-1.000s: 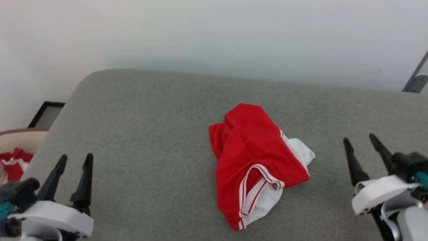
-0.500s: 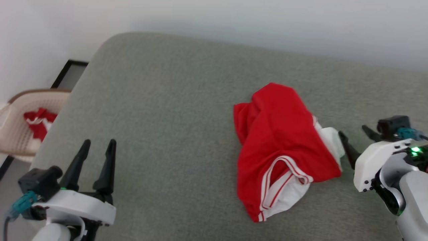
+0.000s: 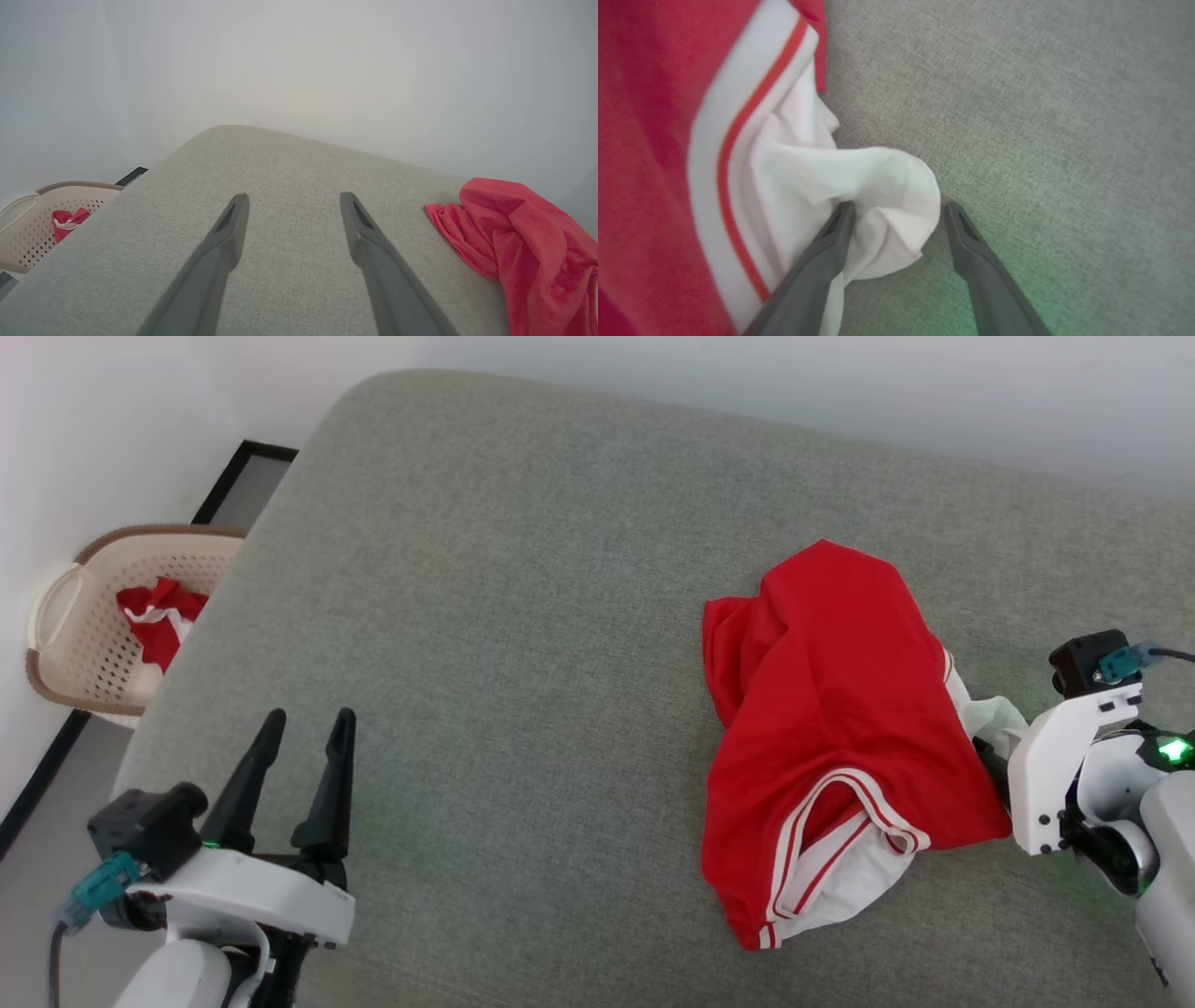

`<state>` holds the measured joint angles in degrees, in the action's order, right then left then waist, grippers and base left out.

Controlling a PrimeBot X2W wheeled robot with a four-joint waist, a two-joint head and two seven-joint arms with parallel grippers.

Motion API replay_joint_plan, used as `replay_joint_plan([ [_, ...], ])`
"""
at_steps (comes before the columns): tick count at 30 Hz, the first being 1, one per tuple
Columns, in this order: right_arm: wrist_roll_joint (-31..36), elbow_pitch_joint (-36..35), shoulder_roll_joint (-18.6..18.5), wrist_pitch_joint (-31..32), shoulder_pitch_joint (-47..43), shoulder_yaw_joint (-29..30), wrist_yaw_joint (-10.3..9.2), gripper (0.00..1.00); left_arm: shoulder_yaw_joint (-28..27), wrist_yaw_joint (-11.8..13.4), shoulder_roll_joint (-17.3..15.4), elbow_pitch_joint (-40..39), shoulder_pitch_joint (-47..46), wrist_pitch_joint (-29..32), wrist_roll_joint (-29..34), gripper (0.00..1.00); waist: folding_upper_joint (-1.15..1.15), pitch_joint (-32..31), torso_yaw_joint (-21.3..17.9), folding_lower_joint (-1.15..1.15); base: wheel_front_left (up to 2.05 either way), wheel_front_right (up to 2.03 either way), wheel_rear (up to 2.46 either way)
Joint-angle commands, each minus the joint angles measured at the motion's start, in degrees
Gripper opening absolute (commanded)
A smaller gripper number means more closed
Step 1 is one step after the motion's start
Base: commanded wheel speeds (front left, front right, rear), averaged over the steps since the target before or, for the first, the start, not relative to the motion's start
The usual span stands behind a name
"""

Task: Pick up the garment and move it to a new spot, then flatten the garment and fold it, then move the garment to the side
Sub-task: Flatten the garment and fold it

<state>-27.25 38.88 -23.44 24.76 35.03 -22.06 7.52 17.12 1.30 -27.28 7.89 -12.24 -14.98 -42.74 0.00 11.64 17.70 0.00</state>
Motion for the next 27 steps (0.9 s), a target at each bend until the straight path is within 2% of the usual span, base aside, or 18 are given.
replay_joint_plan([
  [1,-0.4,1.7,0.5,1.5,-1.4,-1.3,-0.07,0.0,-0.2,-0.3,0.2,0.2,-0.4,-0.2,0.5,1.0,0.0,0.1,0.2,0.0,0.0,0.0,0.0],
  [13,-3.9,-1.5,-2.8,-0.3,2.0,-0.3,-0.07,0.0,-2.2,-0.4,-0.6,0.3,1.0,-0.2,1.0,1.0,0.0,-2.2,-2.1,0.0,0.0,0.0,0.0],
  [27,-3.1,-5.4,-10.2,0.6,-4.8,10.3,-0.08,0.0,-3.0,0.4,-2.7,-2.3,2.9,1.0,0.4,1.0,0.0,-4.9,-7.1,0.0,0.0,0.0,0.0],
])
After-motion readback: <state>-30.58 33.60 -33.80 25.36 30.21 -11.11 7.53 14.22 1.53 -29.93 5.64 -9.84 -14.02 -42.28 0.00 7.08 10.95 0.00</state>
